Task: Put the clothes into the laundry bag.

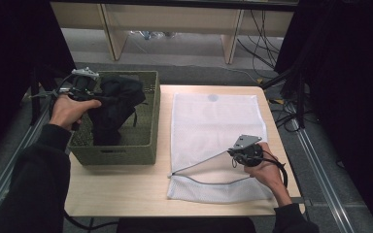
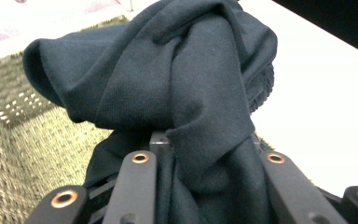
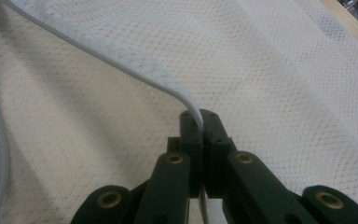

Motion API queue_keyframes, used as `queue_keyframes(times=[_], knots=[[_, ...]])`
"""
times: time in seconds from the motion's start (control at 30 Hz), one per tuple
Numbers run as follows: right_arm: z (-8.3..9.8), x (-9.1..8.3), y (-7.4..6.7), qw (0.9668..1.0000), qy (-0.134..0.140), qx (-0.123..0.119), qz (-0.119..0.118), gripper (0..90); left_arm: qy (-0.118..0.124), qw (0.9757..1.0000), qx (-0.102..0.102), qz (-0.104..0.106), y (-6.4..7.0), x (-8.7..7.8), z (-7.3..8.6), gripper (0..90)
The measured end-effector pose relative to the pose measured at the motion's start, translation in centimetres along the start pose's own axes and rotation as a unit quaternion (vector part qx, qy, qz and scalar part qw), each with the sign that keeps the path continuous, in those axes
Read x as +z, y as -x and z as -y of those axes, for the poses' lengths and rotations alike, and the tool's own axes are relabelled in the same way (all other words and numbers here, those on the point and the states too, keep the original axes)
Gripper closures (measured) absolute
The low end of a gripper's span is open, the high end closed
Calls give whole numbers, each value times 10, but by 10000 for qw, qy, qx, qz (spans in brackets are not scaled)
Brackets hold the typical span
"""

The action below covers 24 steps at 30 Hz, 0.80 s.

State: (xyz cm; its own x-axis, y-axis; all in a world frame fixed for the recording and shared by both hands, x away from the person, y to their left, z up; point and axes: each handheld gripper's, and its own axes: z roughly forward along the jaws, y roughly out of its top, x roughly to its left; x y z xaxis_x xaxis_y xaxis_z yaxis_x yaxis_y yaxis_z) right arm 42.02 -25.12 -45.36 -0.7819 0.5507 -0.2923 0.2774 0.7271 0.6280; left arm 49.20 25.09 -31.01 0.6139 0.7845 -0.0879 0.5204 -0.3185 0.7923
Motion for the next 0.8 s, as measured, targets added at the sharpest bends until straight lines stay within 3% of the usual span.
queue_keyframes(times=[0.07, 0.13, 0.23, 0.4, 0.47, 0.53, 0.8], knots=[[0, 0, 1, 10000, 22, -51, 5, 899, 85, 9999, 52, 26, 4, -7, -4, 692], [0, -2, -2, 9997, -30, 221, 20, 899, 149, 9998, 101, 60, 10, -12, -7, 693], [1, -3, -1, 9998, -18, 195, 55, 899, 257, 9992, 132, 267, 22, -22, -11, 693], [2, -3, 1, 9998, 3, 182, 39, 899, 658, 9962, 118, 559, 39, -40, -17, 695], [1, -4, 3, 10000, 59, 17, 50, 899, 743, 9955, 257, 533, 47, -48, -21, 696], [2, -3, 1, 9998, -7, 175, 28, 898, 756, 9951, 423, 470, 57, -56, -27, 697], [2, -4, 2, 9998, 39, 181, 62, 898, 944, 9880, 592, 1070, 90, -69, -36, 699]])
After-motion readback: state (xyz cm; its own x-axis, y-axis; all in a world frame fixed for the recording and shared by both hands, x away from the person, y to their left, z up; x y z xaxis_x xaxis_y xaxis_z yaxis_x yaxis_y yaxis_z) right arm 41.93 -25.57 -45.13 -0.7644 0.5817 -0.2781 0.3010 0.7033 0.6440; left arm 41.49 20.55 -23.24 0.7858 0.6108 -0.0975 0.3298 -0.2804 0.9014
